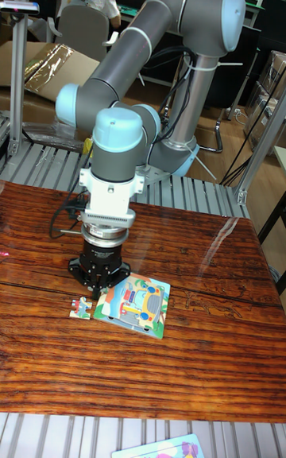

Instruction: Assemble one piece of a puzzle

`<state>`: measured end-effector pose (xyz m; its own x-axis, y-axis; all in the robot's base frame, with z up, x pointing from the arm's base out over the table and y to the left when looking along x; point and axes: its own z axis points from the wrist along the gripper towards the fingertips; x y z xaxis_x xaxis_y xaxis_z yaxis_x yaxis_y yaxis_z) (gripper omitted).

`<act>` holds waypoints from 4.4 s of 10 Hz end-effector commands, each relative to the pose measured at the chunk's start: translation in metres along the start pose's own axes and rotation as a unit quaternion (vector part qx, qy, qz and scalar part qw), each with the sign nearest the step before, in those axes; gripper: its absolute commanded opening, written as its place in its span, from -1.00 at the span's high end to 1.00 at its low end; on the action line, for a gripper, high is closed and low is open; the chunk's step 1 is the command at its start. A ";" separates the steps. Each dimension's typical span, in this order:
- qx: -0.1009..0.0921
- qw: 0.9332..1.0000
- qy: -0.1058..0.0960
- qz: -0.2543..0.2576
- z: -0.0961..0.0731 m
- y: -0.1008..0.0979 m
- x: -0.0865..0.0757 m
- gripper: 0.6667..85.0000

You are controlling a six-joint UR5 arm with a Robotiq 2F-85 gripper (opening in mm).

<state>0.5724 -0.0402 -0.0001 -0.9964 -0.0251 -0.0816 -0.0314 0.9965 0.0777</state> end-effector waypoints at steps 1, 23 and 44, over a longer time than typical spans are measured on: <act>-0.005 1.000 -0.001 0.014 -0.002 0.014 -0.010 0.98; -0.003 0.999 -0.041 -0.003 -0.024 -0.026 -0.059 -0.83; 0.046 0.991 0.061 0.113 -0.033 -0.055 -0.019 0.98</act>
<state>0.5941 -0.0986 0.0260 -0.9878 0.1529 0.0283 0.1524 0.9881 -0.0191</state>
